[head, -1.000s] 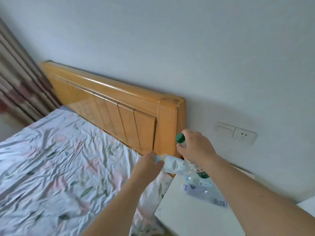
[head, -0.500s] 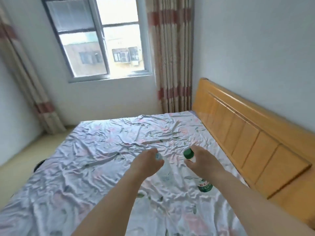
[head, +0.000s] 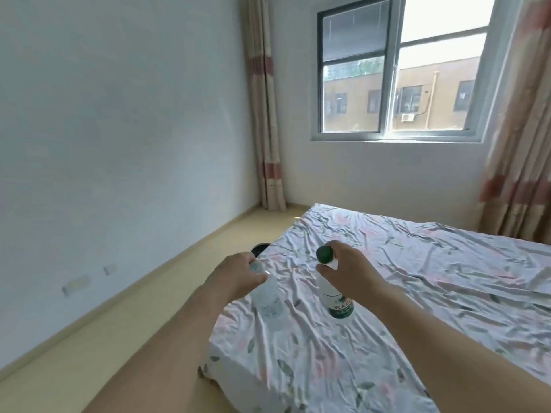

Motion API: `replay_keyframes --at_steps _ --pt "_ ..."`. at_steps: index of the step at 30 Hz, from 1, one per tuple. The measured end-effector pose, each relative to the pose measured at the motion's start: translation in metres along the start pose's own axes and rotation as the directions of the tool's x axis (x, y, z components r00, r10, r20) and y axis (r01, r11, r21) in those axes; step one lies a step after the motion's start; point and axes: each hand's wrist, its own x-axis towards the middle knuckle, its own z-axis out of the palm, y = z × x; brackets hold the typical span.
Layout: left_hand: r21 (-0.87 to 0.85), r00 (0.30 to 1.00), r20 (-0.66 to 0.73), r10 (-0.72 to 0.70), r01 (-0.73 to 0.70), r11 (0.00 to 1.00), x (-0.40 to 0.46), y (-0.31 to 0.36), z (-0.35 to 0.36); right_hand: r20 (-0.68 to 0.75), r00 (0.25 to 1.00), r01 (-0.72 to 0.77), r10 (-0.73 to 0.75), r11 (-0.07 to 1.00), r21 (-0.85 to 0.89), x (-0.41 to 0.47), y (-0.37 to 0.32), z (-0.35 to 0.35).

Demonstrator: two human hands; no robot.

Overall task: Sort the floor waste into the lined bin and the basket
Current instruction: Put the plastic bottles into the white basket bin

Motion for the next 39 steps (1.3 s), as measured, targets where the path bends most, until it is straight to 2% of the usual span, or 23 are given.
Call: replay_keyframes --at_steps 3,8,13,18,23,28,33,39 --pt "0.003 0.997 -0.055 -0.061 0.061 0.998 0.018 -0.061 -0.043 0.016 0.999 0.036 -0.037 0.996 0.081 0.042 -0.047 0.043" --pt "0.057 0.990 -0.079 -0.115 0.120 0.991 0.062 -0.127 -0.090 -0.004 0.998 0.065 -0.066 0.989 0.136 0.117 -0.099 0.101" --pt "0.124 0.987 -0.075 -0.141 0.149 0.981 0.123 -0.178 -0.101 0.064 0.991 0.103 -0.114 0.981 0.164 0.193 -0.119 0.159" --pt "0.186 0.981 -0.083 -0.177 0.190 0.964 0.197 -0.229 -0.119 0.001 0.992 0.119 -0.122 0.970 0.211 0.289 -0.137 0.203" --pt "0.301 0.973 -0.126 -0.192 0.222 0.927 0.273 -0.266 -0.167 0.016 0.992 0.117 -0.125 0.961 0.250 0.376 -0.162 0.242" --pt "0.316 0.972 -0.160 -0.174 0.218 0.923 0.334 -0.314 -0.201 0.054 0.987 0.134 -0.152 0.957 0.257 0.440 -0.191 0.293" --pt "0.222 0.960 -0.185 -0.211 0.250 0.943 0.380 -0.385 -0.223 0.079 0.983 0.140 -0.164 0.959 0.245 0.494 -0.225 0.349" --pt "0.233 0.961 -0.151 -0.232 0.262 0.936 0.432 -0.501 -0.264 0.074 0.989 0.101 -0.126 0.954 0.282 0.553 -0.288 0.451"
